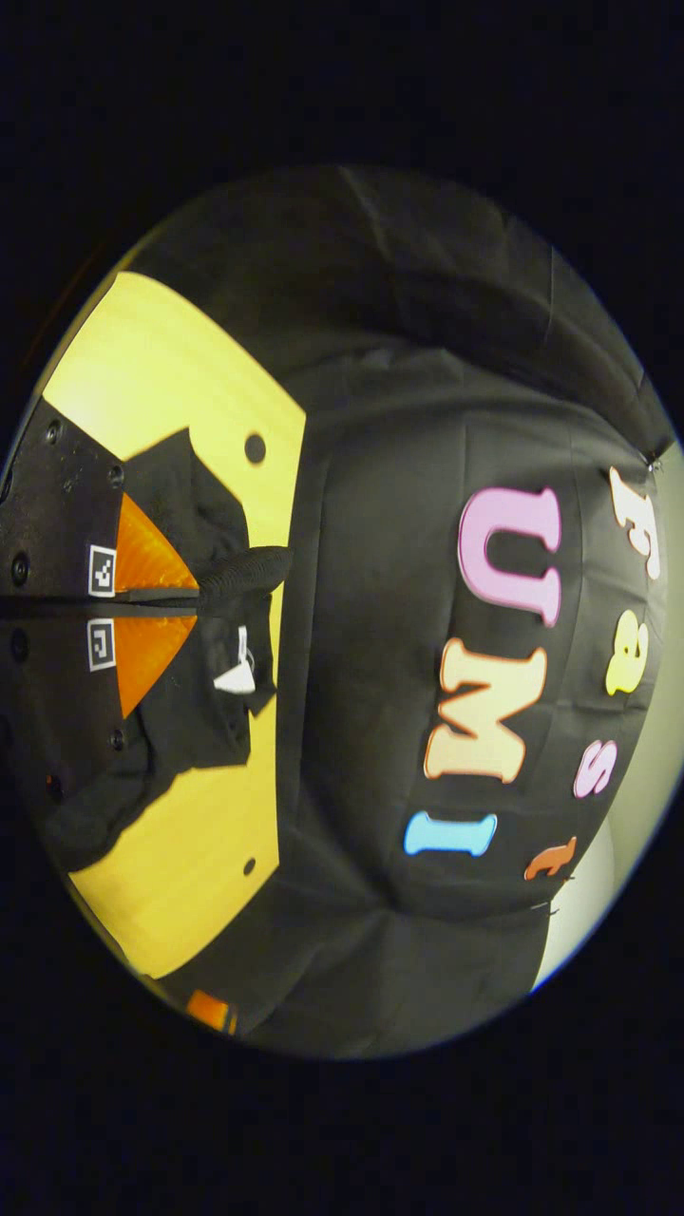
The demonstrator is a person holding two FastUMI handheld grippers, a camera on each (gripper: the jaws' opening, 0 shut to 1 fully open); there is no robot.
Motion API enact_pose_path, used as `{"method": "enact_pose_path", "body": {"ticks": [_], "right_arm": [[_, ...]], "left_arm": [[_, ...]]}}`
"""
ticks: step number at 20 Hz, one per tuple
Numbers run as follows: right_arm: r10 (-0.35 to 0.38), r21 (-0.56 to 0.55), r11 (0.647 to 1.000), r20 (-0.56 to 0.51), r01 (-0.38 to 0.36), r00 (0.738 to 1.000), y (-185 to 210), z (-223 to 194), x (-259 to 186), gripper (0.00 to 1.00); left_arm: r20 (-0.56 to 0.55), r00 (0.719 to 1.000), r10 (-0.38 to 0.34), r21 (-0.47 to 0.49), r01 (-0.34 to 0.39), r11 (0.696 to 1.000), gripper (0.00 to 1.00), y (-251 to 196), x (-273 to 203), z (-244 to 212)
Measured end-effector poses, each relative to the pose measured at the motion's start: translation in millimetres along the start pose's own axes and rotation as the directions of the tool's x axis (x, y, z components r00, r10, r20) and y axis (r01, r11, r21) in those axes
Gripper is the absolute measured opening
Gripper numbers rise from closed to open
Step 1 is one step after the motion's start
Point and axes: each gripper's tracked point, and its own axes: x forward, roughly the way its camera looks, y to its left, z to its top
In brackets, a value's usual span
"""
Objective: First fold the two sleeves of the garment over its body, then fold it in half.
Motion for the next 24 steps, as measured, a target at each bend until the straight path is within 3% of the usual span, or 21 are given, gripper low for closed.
{"method": "enact_pose_path", "body": {"ticks": [5, 11, 15, 16, 17, 22, 23, 24], "right_arm": [[-0.022, 0.009, 1.0, 0.009, 0.022, 1.0, -27.4, -4.0, -12.6, 0.98], [-0.066, 0.048, 0.997, -0.013, 0.066, 0.998, -59.6, -13.2, -23.3, 0.98], [-0.072, 0.06, 0.996, -0.023, 0.073, 0.997, -75.6, -19.8, -26.3, 0.98], [-0.071, 0.063, 0.995, -0.024, 0.072, 0.997, -78.7, -20.9, -26.2, 0.94], [-0.07, 0.064, 0.995, -0.028, 0.071, 0.997, -82.2, -23.8, -25.7, 0.98], [-0.066, 0.072, 0.995, -0.047, 0.069, 0.997, -90.4, -35.1, -19.2, 0.98], [-0.066, 0.073, 0.995, -0.047, 0.069, 0.997, -90.3, -34.1, -19.2, 0.94], [-0.062, 0.075, 0.995, -0.049, 0.066, 0.997, -88.7, -34.5, -18.5, 0.98]], "left_arm": [[-0.017, 0.992, -0.126, 0.108, 0.127, 0.986, 0.0, -91.7, 53.1, -5.8], [-0.069, 0.974, -0.215, 0.137, 0.222, 0.965, 0.0, -167.1, 88.7, -29.5], [-0.104, 0.974, -0.202, 0.138, 0.216, 0.967, 0.0, -178.7, 108.1, -46.2], [-0.107, 0.974, -0.201, 0.135, 0.215, 0.967, 0.0, -180.6, 110.0, -49.7], [-0.111, 0.974, -0.197, 0.133, 0.211, 0.968, 0.0, -182.6, 114.3, -51.8], [-0.13, 0.973, -0.19, 0.129, 0.207, 0.97, 0.0, -193.2, 128.4, -67.3], [-0.146, 0.97, -0.192, 0.123, 0.21, 0.97, 0.0, -195.4, 128.9, -72.9], [-0.156, 0.969, -0.192, 0.117, 0.211, 0.97, 0.0, -196.6, 129.7, -76.8]]}}
